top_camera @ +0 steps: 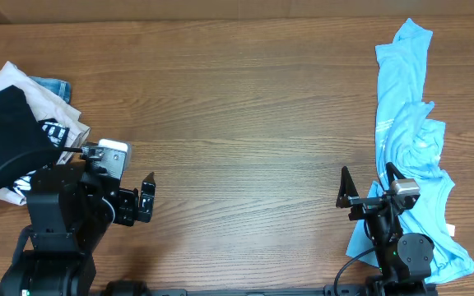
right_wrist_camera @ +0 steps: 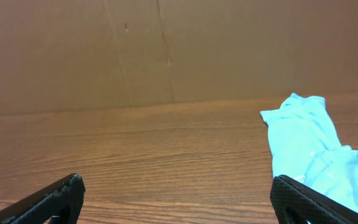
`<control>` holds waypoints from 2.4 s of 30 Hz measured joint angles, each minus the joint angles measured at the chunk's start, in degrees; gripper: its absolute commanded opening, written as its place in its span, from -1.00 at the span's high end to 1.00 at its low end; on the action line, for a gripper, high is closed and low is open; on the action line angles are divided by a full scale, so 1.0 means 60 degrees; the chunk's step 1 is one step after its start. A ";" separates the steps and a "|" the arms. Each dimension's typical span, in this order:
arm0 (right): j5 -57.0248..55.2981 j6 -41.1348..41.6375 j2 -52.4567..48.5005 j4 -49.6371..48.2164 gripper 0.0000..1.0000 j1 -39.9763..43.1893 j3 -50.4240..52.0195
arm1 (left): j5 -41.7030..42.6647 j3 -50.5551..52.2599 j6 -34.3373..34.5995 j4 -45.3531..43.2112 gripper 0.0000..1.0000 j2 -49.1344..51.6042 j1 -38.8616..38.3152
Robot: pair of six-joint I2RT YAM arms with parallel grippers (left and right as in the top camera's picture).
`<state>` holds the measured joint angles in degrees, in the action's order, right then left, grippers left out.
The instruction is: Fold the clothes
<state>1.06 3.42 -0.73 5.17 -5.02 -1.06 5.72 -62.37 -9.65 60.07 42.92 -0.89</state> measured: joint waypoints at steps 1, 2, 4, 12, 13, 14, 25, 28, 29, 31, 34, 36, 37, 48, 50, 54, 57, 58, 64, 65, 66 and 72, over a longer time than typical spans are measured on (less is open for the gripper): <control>0.0004 -0.0004 0.0000 -0.0004 -1.00 0.0000 0.0000 | 0.0000 0.0000 0.0000 0.0000 -1.00 0.0000 0.0000; 0.0004 -0.0007 0.0000 -0.0007 -1.00 0.0000 0.0000 | 0.0000 0.0000 0.0000 0.0000 -1.00 0.0000 0.0000; 0.0004 -0.0007 0.0000 -0.0004 -1.00 0.0000 0.0000 | 0.0000 0.0000 0.0000 0.0000 -1.00 0.0000 0.0000; 0.0004 -0.0011 0.0000 -0.0004 -1.00 0.0000 0.0000 | 0.0000 0.0000 0.0000 0.0000 -1.00 0.0000 0.0000; 0.0000 -0.0004 0.0000 -0.0004 -1.00 0.0000 0.0000 | 0.0000 0.0000 0.0000 0.0000 -1.00 0.0000 0.0000; 0.0004 -0.0007 0.0000 -0.0004 -1.00 0.0000 0.0000 | 0.0000 0.0000 0.0000 0.0000 -1.00 0.0000 0.0000; 0.0000 -0.0007 0.0000 -0.0007 -1.00 0.0000 0.0000 | 0.0000 0.0408 0.0000 -0.0004 -1.00 -0.0375 0.0000; 0.0004 -0.0007 0.0000 -0.0007 -1.00 0.0000 0.0000 | 0.0015 0.1005 0.0040 -0.0251 -1.00 -0.1049 0.0000; 0.0007 -0.0015 0.0000 -0.0004 -1.00 0.0000 0.0000 | 0.0040 0.1242 0.0047 -0.0433 -1.00 -0.1297 0.0000; 0.0004 -0.0011 0.0000 -0.0011 -1.00 0.0000 0.0000 | 0.0091 0.2175 0.0087 -0.1286 -1.00 -0.2106 -0.0047; 0.0004 -0.0011 0.0000 -0.0011 -1.00 0.0000 0.0000 | 0.0157 0.3821 0.0350 -0.2823 -1.00 -0.3293 -0.0266; 0.0004 -0.0011 0.0000 -0.0011 -1.00 0.0000 0.0000 | 0.0189 0.4889 0.0681 -0.3825 -0.99 -0.4018 -0.0339; 0.0007 -0.0018 0.0000 -0.0007 -1.00 0.0000 0.0000 | 0.0189 0.5996 0.1107 -0.4626 -0.99 -0.4794 -0.0339; 0.0007 -0.0011 0.0015 -0.0004 -1.00 0.0000 0.0000 | 0.0219 1.0112 0.1523 -1.0553 -1.00 -0.6994 -0.0339; 0.0007 -0.0011 0.0015 -0.0004 -1.00 0.0000 0.0000 | 0.0222 1.0258 0.1381 -1.0364 -1.00 -0.6994 -0.0339; 0.0007 -0.0015 0.0015 -0.0004 -1.00 0.0000 0.0000 | 0.0211 1.0316 0.1290 -0.9402 -1.00 -0.7009 -0.0339; 0.0011 -0.0011 0.0018 -0.0004 -1.00 0.0000 0.0000 | 0.0186 1.0316 0.1290 -0.9402 -1.00 -0.7020 -0.0339; 0.0004 -0.0011 0.0015 -0.0004 -1.00 0.0000 0.0000 | 0.0186 1.0316 0.1290 -0.9402 -1.00 -0.7020 -0.0339; 0.0004 -0.0011 0.0015 0.0000 -1.00 0.0000 0.0000 | 0.0186 1.0316 0.1282 -0.9402 -1.00 -0.7020 -0.0339; 0.0007 -0.0011 0.0018 -0.0004 -1.00 0.0000 0.0000 | 0.0186 1.0316 0.1275 -0.9402 -1.00 -0.7020 -0.0339; 0.0011 -0.0011 0.0018 -0.0004 -1.00 0.0000 0.0000 | 0.0186 1.0316 0.1268 -0.9402 -1.00 -0.7020 -0.0339; 0.0007 -0.0011 0.0018 0.0000 -1.00 0.0000 0.0000 | 0.0186 1.0316 0.1264 -0.9402 -1.00 -0.7020 -0.0339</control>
<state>1.10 3.36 -0.62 5.17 -5.02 -1.06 6.83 -0.47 -2.07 3.66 0.80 -2.92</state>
